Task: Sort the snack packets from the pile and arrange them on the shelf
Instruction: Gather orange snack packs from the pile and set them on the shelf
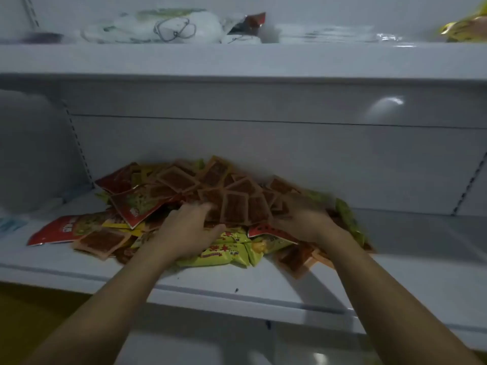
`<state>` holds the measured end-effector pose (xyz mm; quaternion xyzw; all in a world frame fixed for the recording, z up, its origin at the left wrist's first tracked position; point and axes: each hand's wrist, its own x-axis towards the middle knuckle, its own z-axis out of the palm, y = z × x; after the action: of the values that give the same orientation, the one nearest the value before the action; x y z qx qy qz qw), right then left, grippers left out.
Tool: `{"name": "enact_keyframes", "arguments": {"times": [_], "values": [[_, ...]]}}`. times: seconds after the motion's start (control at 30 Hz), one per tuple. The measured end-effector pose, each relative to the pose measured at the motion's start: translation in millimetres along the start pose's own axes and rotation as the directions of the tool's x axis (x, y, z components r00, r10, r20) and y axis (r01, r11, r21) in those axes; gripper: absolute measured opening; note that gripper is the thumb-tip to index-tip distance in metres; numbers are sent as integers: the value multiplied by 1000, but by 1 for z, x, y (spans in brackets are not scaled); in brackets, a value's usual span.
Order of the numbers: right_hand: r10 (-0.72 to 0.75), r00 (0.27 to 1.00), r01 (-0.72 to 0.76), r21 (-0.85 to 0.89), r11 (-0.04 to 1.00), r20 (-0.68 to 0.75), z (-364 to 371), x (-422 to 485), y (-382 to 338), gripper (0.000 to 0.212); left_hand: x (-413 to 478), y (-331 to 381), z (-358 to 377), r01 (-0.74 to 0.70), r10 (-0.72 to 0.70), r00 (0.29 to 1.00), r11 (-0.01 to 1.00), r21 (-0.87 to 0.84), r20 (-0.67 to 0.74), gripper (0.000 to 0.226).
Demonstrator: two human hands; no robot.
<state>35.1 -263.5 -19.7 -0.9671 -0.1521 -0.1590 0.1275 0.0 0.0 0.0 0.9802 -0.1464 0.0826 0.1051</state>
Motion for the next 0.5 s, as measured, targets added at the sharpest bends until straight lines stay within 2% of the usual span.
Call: {"name": "enact_keyframes", "arguments": {"times": [0.13, 0.23, 0.33, 0.43, 0.5], "values": [[59, 994, -66, 69, 995, 96, 1, 13, 1, 57, 13, 0, 1, -2, 2, 1000, 1000, 23, 2, 53], [107, 983, -115, 43, 992, 149, 2, 23, 1, 50, 26, -2, 4, -23, 23, 1000, 1000, 8, -8, 44], [132, 973, -139, 24, 990, 192, -1, 33, -8, 45, 41, 1, 8, -5, 5, 1000, 1000, 16, 22, 48], [130, 972, -129, -19, 992, 195, 6, 41, -21, 56, 58, 4, 20, 4, -6, 998, 999, 34, 64, 51], [178, 962, -172, -44, 984, 207, 13, 46, -28, 63, 68, 8, 26, 6, -8, 998, 1000, 30, 68, 50]]}}
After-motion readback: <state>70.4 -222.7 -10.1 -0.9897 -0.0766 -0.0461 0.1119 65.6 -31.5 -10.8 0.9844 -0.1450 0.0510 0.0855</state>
